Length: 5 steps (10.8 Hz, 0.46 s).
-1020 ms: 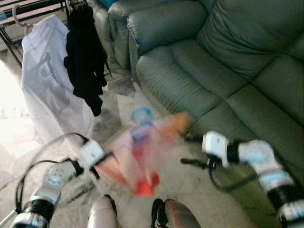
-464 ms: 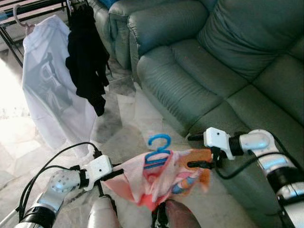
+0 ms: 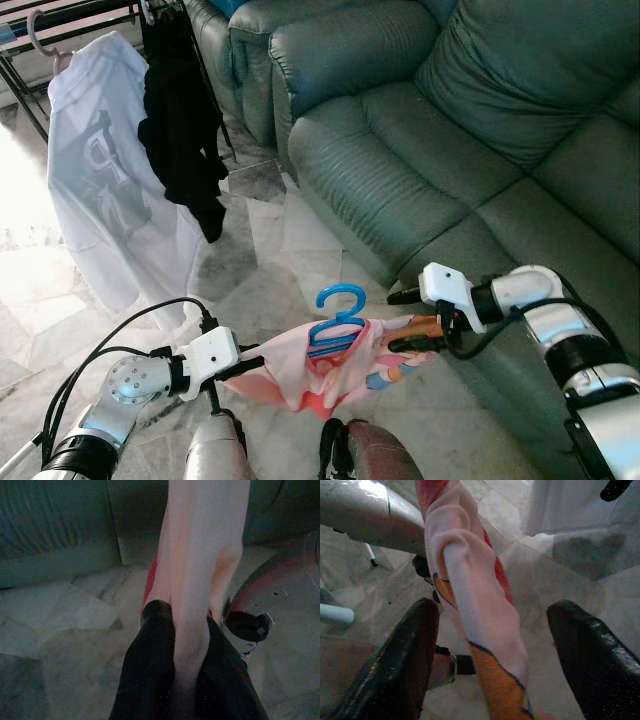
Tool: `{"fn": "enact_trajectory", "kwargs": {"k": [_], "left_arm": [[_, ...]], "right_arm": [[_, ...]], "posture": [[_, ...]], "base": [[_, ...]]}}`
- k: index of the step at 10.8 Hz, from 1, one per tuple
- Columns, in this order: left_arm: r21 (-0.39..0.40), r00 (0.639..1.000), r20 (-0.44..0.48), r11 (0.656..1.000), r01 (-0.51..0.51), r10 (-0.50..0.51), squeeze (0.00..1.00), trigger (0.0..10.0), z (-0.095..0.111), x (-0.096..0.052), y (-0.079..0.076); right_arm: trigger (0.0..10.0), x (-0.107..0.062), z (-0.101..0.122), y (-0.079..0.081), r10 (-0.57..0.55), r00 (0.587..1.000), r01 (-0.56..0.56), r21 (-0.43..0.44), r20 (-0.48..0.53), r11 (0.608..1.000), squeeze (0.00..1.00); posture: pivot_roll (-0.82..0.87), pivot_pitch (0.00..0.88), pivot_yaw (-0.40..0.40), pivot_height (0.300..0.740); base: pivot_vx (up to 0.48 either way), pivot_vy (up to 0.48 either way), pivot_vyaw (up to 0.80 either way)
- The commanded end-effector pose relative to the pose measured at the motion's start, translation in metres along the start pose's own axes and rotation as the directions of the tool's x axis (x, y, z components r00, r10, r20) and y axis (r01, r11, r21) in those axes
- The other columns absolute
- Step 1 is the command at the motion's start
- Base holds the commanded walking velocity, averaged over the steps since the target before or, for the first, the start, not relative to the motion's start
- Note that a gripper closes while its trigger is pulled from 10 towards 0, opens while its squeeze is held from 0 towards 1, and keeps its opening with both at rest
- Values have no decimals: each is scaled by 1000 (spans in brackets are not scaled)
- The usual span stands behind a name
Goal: Hang hanger
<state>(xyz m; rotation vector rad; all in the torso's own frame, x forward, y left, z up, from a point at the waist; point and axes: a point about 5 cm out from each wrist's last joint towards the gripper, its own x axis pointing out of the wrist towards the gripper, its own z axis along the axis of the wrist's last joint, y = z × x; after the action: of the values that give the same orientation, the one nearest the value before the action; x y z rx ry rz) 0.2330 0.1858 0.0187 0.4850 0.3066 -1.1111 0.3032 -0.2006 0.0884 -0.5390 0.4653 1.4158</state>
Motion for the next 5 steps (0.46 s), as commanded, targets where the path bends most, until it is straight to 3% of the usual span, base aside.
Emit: {"fn": "enact_trajectory", "kwargs": {"k": [1, 5], "left_arm": [[6, 1000, 16, 1000, 17, -17, 0, 10000, 3, 2, -3], [9, 1000, 21, 1000, 14, -14, 0, 10000, 6, 4, -1]], "right_arm": [[0, -1, -4, 2, 36, 999, -36, 16, -18, 999, 0], [0, 2, -4, 4, 112, 993, -111, 31, -40, 993, 0]], "posture": [[-4, 154, -67, 740], [-3, 153, -68, 740]], "base": [[0, 0, 0], [0, 0, 0]]}}
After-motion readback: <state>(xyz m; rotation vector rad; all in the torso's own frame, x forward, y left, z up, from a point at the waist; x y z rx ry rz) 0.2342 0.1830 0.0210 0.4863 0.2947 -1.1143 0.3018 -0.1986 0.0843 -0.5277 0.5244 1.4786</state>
